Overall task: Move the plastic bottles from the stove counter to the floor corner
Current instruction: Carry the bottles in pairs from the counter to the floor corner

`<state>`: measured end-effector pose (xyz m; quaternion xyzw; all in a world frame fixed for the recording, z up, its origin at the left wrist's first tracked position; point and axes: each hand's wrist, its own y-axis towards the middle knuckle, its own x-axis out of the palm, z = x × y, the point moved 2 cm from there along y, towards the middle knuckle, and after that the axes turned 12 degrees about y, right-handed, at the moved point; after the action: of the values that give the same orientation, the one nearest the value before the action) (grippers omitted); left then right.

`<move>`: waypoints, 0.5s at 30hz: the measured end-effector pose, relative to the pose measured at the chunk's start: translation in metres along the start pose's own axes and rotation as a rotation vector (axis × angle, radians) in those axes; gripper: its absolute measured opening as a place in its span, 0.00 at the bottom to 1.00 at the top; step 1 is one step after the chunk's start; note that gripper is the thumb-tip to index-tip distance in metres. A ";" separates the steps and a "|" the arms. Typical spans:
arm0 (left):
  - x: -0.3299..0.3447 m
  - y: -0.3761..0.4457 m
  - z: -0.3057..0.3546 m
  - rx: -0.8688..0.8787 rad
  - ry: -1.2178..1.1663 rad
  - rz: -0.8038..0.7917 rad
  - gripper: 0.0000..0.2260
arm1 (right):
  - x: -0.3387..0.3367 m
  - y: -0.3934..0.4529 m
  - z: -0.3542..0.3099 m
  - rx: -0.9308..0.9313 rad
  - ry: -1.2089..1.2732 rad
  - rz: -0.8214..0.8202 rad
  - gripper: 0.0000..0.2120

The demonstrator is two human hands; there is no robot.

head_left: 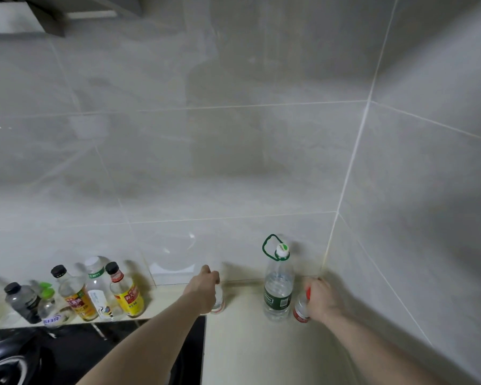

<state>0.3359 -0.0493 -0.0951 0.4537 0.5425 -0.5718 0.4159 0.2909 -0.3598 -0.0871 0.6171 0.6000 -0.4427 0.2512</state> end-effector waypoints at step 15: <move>0.055 -0.117 0.022 0.231 -0.062 -0.089 0.09 | 0.027 -0.118 0.020 0.066 0.033 -0.047 0.08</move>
<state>0.2082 -0.0623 -0.1199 0.4562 0.4795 -0.6620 0.3517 0.1693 -0.3448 -0.0938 0.6179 0.6035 -0.4580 0.2103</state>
